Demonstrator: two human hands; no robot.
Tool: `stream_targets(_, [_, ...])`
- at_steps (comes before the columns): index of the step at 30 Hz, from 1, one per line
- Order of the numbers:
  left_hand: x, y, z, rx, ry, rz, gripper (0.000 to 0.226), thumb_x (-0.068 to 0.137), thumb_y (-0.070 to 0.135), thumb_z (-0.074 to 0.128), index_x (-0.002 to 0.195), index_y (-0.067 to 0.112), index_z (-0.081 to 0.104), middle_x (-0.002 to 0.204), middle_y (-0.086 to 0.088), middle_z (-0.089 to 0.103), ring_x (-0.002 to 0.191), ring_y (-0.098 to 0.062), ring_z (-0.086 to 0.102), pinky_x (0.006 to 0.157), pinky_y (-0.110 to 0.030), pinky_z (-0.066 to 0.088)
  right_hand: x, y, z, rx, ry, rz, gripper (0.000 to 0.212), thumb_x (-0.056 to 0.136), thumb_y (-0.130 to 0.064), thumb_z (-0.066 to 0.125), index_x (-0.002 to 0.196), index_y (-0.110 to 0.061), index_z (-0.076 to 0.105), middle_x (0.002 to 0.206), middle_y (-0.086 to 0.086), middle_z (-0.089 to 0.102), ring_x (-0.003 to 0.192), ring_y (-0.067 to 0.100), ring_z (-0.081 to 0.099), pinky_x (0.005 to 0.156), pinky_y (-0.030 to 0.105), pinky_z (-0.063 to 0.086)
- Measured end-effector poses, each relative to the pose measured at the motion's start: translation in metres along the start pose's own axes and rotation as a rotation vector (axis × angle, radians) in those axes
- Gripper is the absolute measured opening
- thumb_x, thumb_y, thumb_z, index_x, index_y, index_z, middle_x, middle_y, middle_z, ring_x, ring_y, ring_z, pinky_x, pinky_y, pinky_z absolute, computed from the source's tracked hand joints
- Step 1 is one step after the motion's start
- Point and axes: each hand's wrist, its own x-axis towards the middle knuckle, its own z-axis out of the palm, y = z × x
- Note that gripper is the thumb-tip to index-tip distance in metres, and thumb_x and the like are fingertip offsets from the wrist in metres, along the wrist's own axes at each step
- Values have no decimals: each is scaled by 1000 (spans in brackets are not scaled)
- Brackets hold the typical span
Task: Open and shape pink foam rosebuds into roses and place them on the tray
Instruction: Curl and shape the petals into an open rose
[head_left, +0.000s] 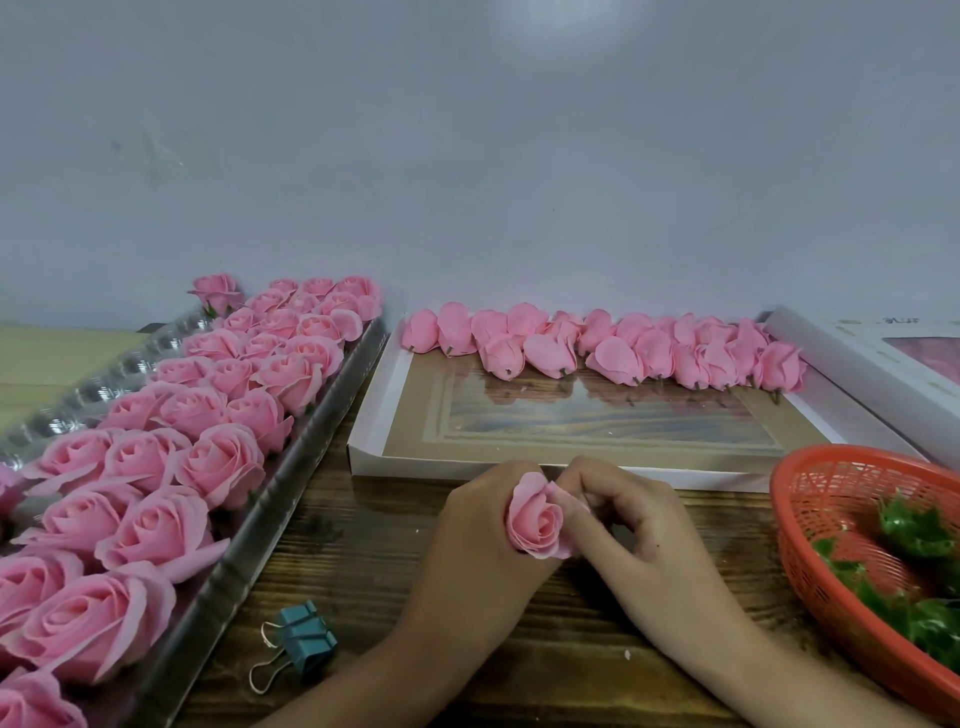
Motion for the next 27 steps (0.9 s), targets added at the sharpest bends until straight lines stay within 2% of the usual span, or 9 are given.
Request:
stream_targets(2, [1,1,0,-27,27,18,40,70,16,78,62,38,46,59,21,54,58,0,51,55,-7,36,0,-1,0,14,2,0,34,90,-43,52,66,-19,55,58,9,50,57,26,47,59,43,39])
stream_targets(3, [1,2,-1,-42,35,20,38,70,17,78,62,36,45,60,20,53,57,-1,49,54,-7,36,0,-1,0,22,3,4,35,90,-42,51,67,-17,54,57,8,48,57,26,45,59,43,38])
stream_targets(6, [1,5,-2,-82,47,-1,33,68,21,77,62,34,48,60,19,56,56,0,50,54,-8,37,-1,-1,-1,99,8,26,35,89,-42,50,68,-14,52,56,-2,40,55,12,36,54,29,31])
stream_targets(8, [2,5,-3,-85,63,-13,36,67,17,79,61,35,48,60,21,57,57,2,52,54,-7,38,0,-1,-1,134,10,40,35,89,-43,51,69,-14,52,57,-6,39,57,7,35,55,24,29])
stream_targets(13, [2,6,-4,-55,66,-33,39,66,15,81,60,36,49,59,25,58,59,3,55,52,-6,38,2,0,0,164,16,59,33,86,-45,54,65,-20,54,56,-7,41,58,7,37,56,23,31])
stream_targets(18, [1,6,-3,-24,63,-89,41,70,11,78,56,33,46,49,18,49,56,0,53,52,-6,37,1,1,1,74,1,28,35,86,-47,55,66,-19,52,56,6,38,56,8,34,55,21,29])
stream_targets(21, [3,6,-3,-45,77,-134,43,74,4,73,54,31,46,48,13,45,54,1,51,51,-8,36,0,1,1,65,69,0,24,86,-43,57,73,-25,50,58,-1,39,56,5,35,54,20,30])
stream_targets(24, [4,6,-4,-70,83,-125,42,75,4,71,55,32,48,48,14,51,54,1,51,52,-8,38,-1,-2,-1,63,148,-78,13,88,-39,59,83,-28,53,65,-3,45,59,14,41,55,25,34])
stream_targets(27, [4,7,-4,-91,45,-112,29,76,6,72,60,22,55,54,14,54,56,-3,52,55,-9,38,-2,-6,0,35,121,-147,3,90,-36,60,89,-34,58,72,-10,50,61,17,47,57,20,38])
